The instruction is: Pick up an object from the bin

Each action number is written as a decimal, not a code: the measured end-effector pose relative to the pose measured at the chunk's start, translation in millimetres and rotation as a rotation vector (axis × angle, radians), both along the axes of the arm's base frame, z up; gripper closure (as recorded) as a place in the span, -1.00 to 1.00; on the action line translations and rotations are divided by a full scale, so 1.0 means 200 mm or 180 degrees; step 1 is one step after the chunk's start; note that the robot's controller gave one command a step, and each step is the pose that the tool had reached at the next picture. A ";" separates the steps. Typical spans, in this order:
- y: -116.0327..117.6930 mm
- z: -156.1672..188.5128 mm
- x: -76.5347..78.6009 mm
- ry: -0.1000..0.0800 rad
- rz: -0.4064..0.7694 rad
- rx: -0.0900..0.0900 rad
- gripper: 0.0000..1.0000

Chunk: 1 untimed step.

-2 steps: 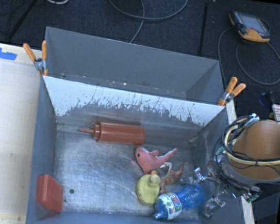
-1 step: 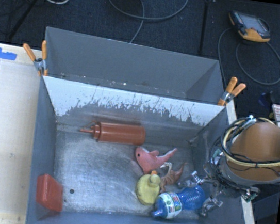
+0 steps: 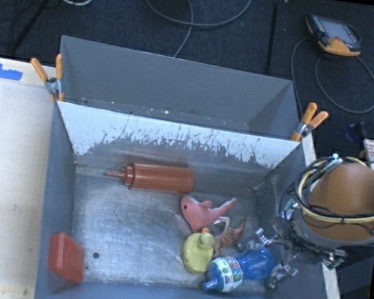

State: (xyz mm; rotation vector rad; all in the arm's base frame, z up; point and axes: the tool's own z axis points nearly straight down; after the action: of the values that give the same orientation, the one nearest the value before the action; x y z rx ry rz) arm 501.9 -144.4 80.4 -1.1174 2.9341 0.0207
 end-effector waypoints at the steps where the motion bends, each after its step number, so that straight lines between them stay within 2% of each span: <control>1: 0.00 0.01 -0.01 0.0000 0.0005 0.0000 1.00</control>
Offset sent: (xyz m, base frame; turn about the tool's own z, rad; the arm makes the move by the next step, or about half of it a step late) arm 0.0000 0.0000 0.0225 0.0000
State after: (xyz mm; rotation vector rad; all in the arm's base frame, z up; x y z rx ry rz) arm 500.8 -143.9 82.8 -1.1199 2.9331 0.0207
